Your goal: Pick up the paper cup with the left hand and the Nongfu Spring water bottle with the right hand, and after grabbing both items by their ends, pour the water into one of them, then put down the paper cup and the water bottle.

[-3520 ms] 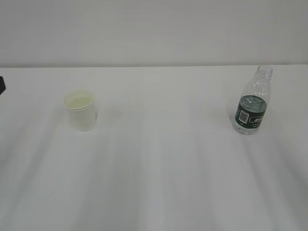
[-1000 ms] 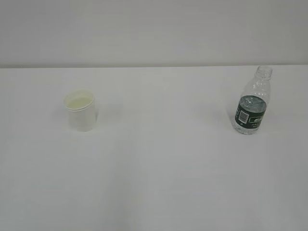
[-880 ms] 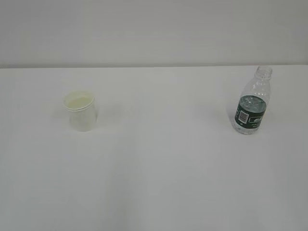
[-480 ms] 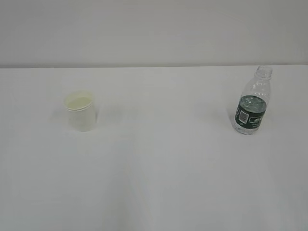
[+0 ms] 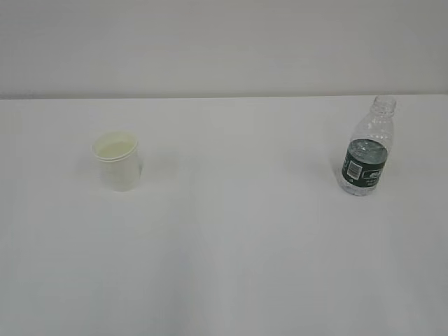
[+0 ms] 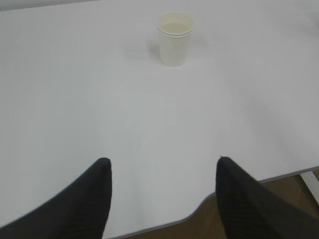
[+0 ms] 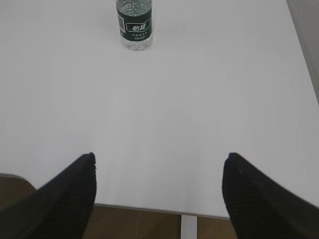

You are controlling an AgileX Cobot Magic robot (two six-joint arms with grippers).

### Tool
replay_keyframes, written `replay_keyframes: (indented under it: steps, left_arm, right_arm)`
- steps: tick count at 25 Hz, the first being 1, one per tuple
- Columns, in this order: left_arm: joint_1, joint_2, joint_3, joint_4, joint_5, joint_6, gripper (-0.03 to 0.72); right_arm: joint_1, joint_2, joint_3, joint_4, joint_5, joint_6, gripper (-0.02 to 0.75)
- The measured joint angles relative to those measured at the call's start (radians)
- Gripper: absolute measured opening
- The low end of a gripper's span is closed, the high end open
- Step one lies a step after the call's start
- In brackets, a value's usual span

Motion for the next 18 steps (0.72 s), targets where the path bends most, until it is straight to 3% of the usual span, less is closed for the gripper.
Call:
replay_keyframes:
  steps: [11, 18]
  left_arm:
    - [0.000, 0.000, 0.000, 0.001, -0.002, 0.000, 0.463]
    - [0.104, 0.000, 0.000, 0.001, -0.002, 0.000, 0.444]
  right_arm:
    - [0.000, 0.000, 0.000, -0.030, 0.000, 0.002, 0.588]
    - [-0.065, 0.000, 0.000, -0.027, 0.000, 0.004, 0.588]
